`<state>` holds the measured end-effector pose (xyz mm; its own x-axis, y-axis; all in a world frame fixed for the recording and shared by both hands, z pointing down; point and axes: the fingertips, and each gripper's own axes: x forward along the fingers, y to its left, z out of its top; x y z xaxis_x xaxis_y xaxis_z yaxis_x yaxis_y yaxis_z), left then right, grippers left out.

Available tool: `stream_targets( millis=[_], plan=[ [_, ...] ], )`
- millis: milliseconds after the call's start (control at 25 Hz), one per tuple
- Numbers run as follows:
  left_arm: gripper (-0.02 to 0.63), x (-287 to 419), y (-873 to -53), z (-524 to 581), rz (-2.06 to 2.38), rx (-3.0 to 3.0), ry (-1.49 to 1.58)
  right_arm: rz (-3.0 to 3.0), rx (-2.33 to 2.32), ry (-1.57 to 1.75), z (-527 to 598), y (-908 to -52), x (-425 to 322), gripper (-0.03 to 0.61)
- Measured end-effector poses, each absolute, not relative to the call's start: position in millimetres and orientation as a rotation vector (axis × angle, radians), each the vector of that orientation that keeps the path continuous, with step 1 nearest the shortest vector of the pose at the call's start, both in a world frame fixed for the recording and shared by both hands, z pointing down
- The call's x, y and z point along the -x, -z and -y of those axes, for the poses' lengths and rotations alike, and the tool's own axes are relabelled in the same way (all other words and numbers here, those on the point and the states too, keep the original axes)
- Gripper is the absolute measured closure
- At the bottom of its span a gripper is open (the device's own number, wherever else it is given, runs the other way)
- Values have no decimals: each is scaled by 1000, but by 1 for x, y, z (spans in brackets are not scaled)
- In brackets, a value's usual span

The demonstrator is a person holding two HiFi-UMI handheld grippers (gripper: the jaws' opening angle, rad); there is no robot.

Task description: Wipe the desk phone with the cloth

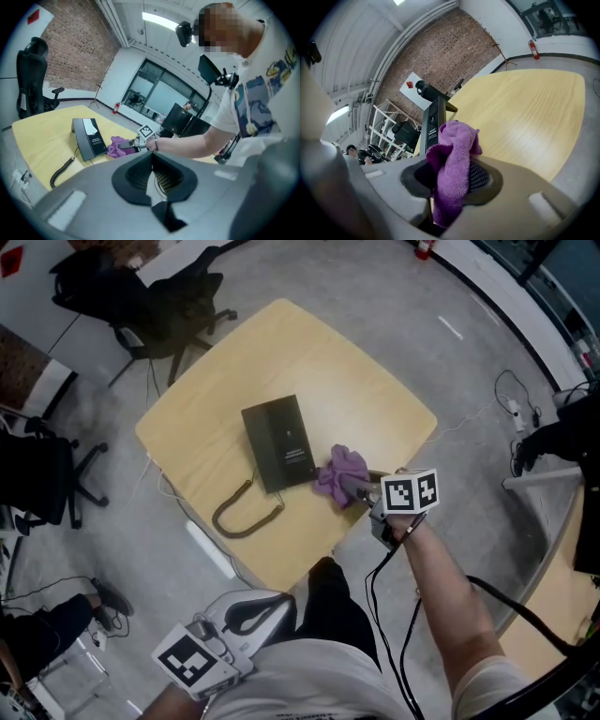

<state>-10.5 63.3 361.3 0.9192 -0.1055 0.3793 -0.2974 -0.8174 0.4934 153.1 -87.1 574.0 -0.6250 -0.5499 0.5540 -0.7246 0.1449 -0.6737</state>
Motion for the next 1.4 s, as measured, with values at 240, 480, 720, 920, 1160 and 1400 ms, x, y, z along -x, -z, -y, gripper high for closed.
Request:
stream_targets(
  millis=[240,480,720,920,1160,1400],
  plan=[
    [609,23,-360,-67,283,-2561,-449,2287,-1389,-1246,82,-537,-164,457],
    [609,50,-355,-71,259,-2614,-432,2292,-1450,-978,51,-487,-143,457],
    [609,80,-350,-87,215,-2680,-416,2320,-1438,-822,-6,-443,-91,457],
    [609,100,-345,-98,204,-2703,-380,2355,-1434,-724,-53,-409,-47,457],
    [609,107,-339,-124,249,-2724,-381,2418,-1364,-611,-103,-378,-17,457],
    [609,83,-328,-165,338,-2732,-375,2480,-1285,-459,-150,-348,-25,457]
  ],
)
